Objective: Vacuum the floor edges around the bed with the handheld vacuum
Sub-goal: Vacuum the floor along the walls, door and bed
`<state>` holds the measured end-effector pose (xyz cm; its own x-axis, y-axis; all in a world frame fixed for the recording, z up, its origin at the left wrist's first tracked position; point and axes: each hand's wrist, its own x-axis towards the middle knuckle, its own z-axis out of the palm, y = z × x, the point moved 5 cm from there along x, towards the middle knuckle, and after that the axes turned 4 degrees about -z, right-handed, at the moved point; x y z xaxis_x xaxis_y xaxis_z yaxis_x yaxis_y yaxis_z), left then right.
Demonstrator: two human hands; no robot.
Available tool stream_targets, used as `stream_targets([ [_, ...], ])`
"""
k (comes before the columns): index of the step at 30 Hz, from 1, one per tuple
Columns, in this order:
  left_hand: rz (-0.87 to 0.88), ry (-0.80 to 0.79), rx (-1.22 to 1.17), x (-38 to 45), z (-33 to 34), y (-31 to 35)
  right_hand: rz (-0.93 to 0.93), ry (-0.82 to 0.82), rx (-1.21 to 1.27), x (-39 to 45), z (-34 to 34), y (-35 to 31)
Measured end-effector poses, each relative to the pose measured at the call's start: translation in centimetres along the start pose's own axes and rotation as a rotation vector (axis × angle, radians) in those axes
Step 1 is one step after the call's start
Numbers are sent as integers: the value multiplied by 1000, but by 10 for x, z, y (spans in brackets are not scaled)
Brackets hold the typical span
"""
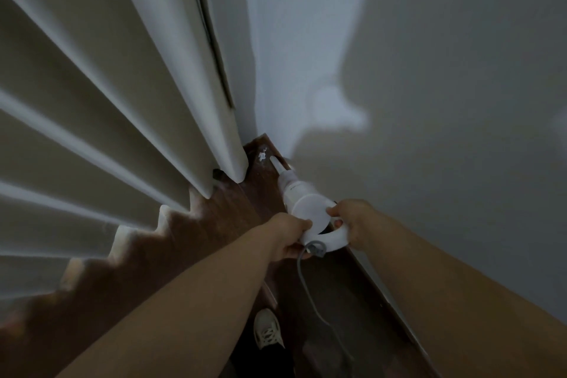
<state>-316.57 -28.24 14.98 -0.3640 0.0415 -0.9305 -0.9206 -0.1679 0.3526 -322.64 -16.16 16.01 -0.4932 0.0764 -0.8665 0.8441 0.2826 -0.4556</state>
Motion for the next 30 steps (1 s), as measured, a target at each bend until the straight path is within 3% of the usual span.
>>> stream_targets([
  [12,13,-8,3,8,-52,34,-8,3,-11,12,49,-37],
  [30,26,45,5,3,-80,14,7,-94,-82,6,80,-24],
])
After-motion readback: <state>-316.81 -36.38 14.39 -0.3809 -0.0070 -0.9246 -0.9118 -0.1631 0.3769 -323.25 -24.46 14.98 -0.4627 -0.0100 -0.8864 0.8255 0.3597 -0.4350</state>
